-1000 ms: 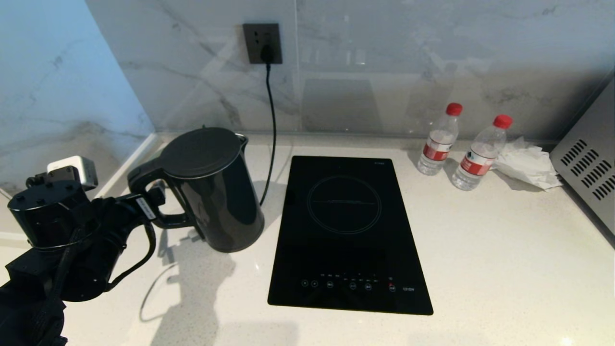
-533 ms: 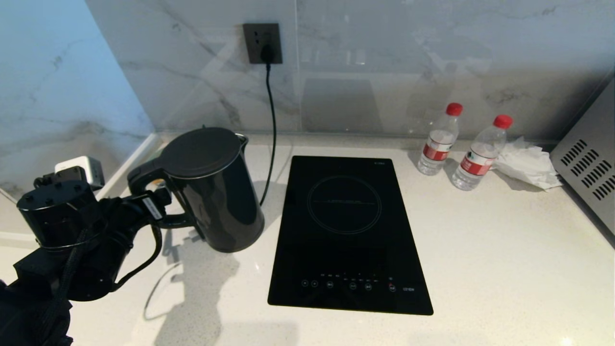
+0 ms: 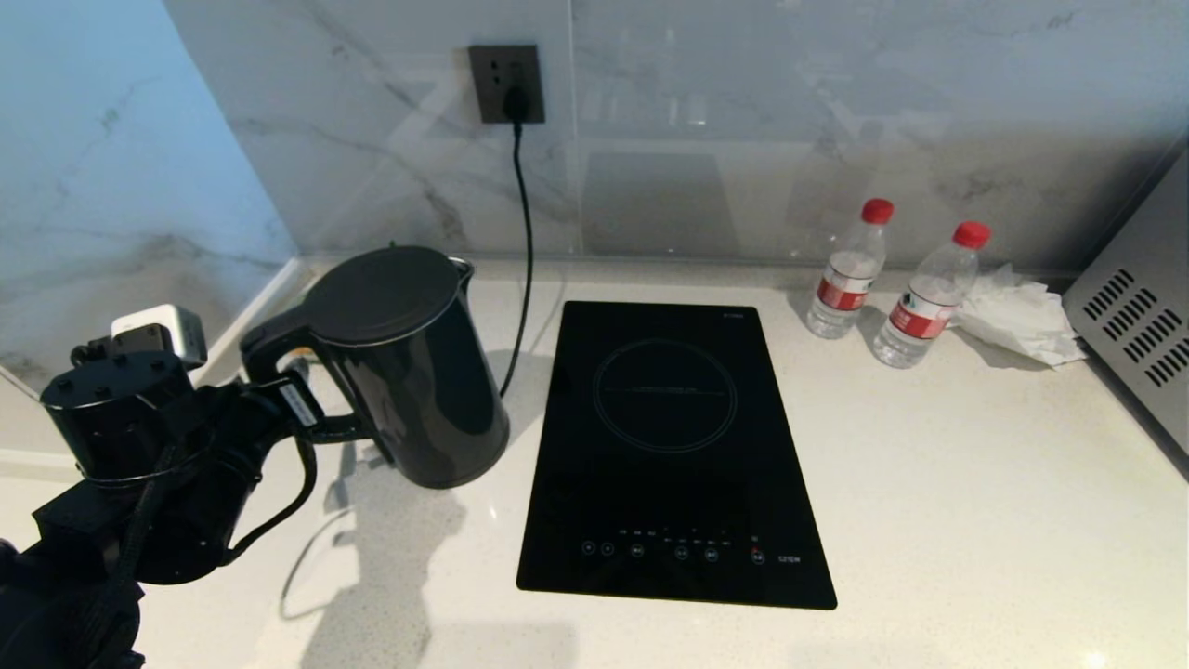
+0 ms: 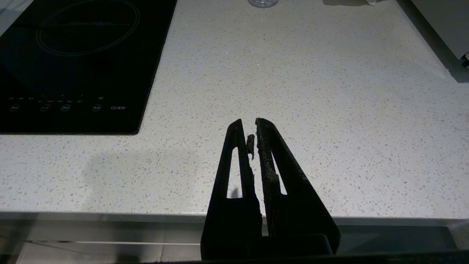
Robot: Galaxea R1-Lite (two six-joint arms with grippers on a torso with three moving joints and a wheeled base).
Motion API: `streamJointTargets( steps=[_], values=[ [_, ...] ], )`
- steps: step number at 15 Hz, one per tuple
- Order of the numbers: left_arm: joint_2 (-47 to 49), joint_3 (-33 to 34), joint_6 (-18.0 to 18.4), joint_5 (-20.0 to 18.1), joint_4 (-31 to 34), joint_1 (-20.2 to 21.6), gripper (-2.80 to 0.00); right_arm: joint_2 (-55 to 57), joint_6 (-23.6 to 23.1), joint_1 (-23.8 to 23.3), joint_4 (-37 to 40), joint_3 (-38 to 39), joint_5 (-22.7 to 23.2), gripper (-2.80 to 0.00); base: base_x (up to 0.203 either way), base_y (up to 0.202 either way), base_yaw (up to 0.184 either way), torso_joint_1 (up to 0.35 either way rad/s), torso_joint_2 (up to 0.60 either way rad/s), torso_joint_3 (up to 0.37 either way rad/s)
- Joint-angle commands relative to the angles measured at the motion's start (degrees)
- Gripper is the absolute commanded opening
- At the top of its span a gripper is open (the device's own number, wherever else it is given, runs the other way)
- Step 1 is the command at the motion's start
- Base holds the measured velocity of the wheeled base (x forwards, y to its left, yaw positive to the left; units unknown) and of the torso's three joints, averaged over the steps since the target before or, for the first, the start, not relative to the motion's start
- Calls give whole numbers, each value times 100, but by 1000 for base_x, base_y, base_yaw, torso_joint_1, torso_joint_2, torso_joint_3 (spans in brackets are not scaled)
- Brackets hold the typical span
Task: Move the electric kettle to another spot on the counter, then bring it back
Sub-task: Pick up the kettle
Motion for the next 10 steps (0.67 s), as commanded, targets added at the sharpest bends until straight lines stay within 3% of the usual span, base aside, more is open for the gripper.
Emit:
streamJointTargets(
  steps=[1,10],
  values=[
    [2,-4,-21,38,-49,-30,-280,0,-2,0,-2,1,-2,-280,0,0,0,0,0,0],
    [46,-92,-135,82,-25,-191,-280,0,-2,0,-2,1,-1,-280,0,0,0,0,0,0]
  ],
)
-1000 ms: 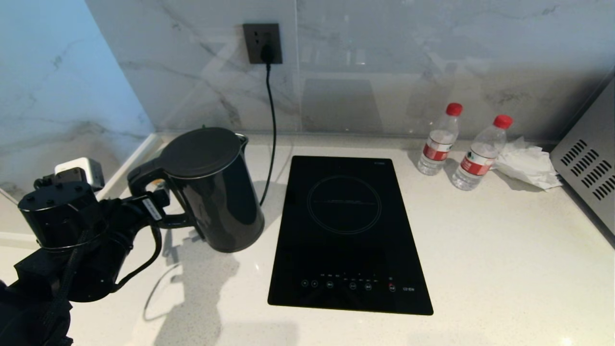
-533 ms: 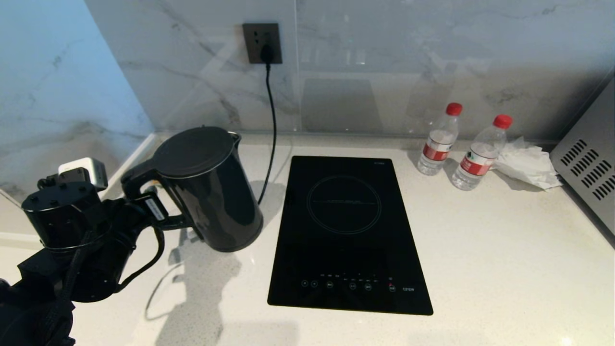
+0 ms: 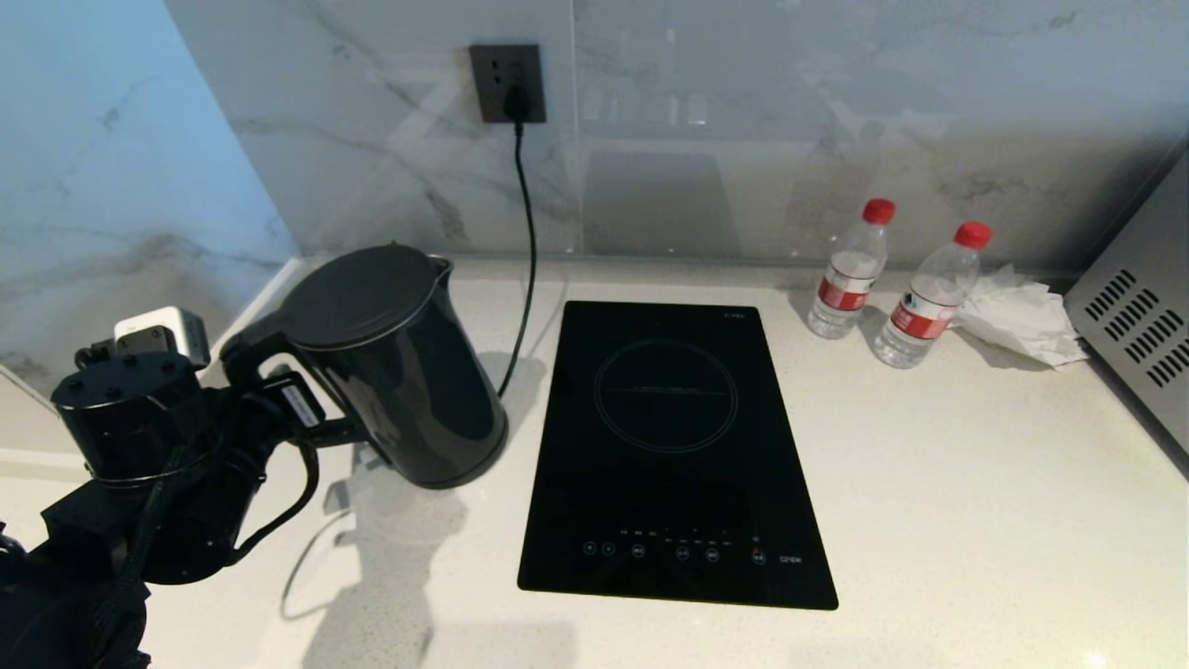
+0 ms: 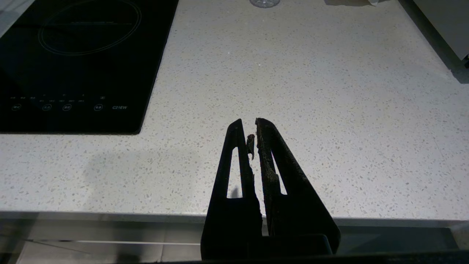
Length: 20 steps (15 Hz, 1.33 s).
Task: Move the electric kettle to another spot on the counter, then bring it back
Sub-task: Pick up the kettle
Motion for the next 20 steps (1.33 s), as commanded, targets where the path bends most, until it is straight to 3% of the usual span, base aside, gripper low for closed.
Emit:
streamJointTargets(
  steps=[1,5,20],
  values=[
    [-6,-112,-12,57,-20,-99,-280,0,-1,0,-4,1,-9,-280,0,0,0,0,0,0],
    [-42,-431,-8,209,333,-172,-280,0,-1,0,-4,1,-1,-280,0,0,0,0,0,0],
    [-205,-842,-17,253,640,-172,-280,0,-1,0,-4,1,0,-280,0,0,0,0,0,0]
  ],
)
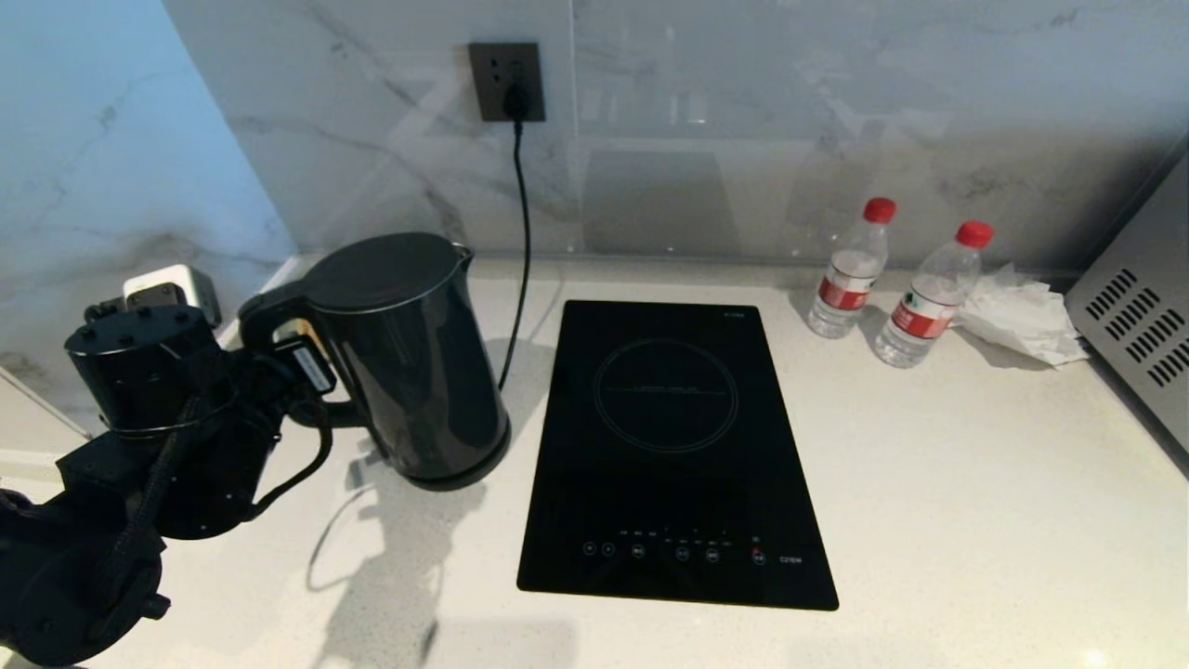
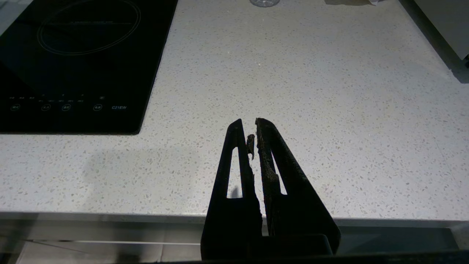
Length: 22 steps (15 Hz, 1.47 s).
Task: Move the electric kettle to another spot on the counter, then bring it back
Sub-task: Pick up the kettle
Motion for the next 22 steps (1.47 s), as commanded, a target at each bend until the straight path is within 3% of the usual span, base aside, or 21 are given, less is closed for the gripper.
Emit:
streamJointTargets(
  steps=[1,22],
  values=[
    [-54,-58,-13,20,-37,-2,-280,0,-2,0,-2,1,-5,-280,0,0,0,0,0,0],
    [-62,-335,-4,2,-37,451,-280,0,-2,0,-2,1,1,-280,0,0,0,0,0,0]
  ],
)
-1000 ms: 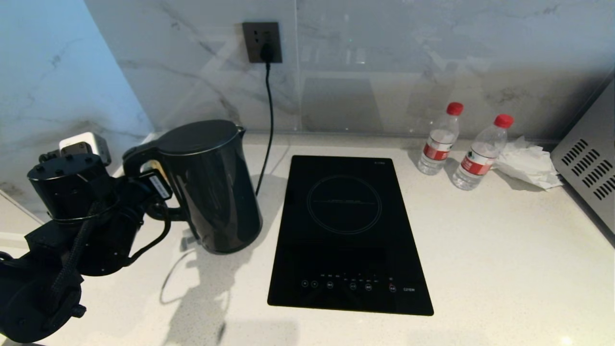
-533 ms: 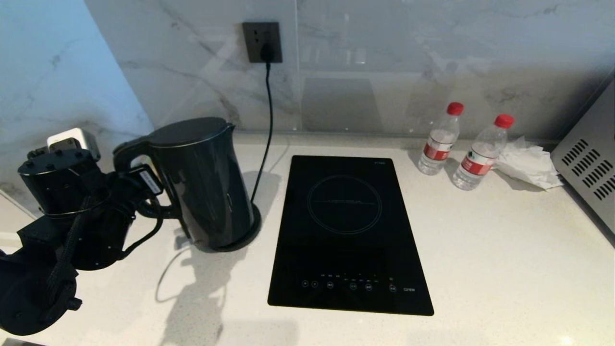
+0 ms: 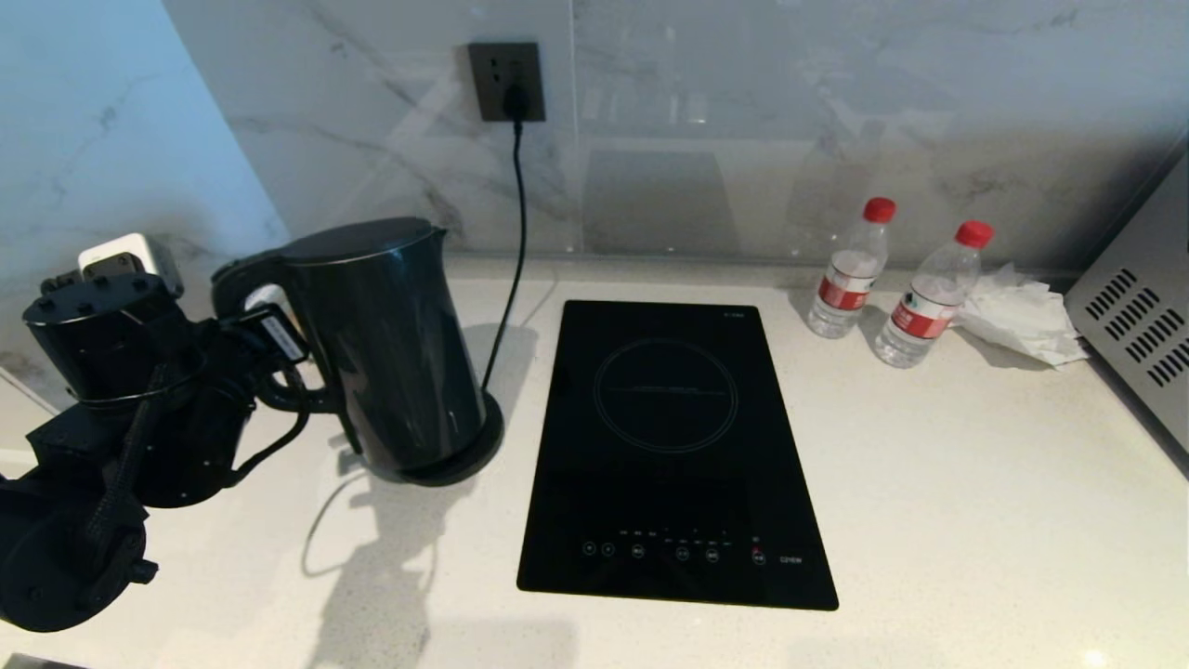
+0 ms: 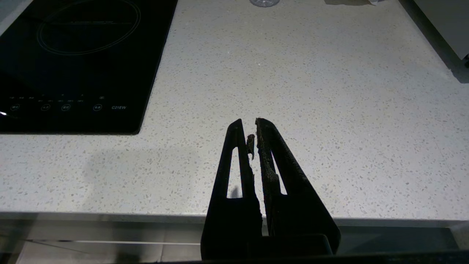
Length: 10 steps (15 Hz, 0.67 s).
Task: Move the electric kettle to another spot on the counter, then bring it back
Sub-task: Pick up the kettle, then place it by the sink
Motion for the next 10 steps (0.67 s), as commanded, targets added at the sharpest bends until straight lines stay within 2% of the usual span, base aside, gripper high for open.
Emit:
streamJointTargets(
  steps=[1,10],
  values=[
    [8,-14,-10,16,-39,80,-280,0,-2,0,-2,1,2,-280,0,0,0,0,0,0],
    [78,-154,-13,-53,-39,435,-280,0,-2,0,-2,1,2,-280,0,0,0,0,0,0]
  ],
)
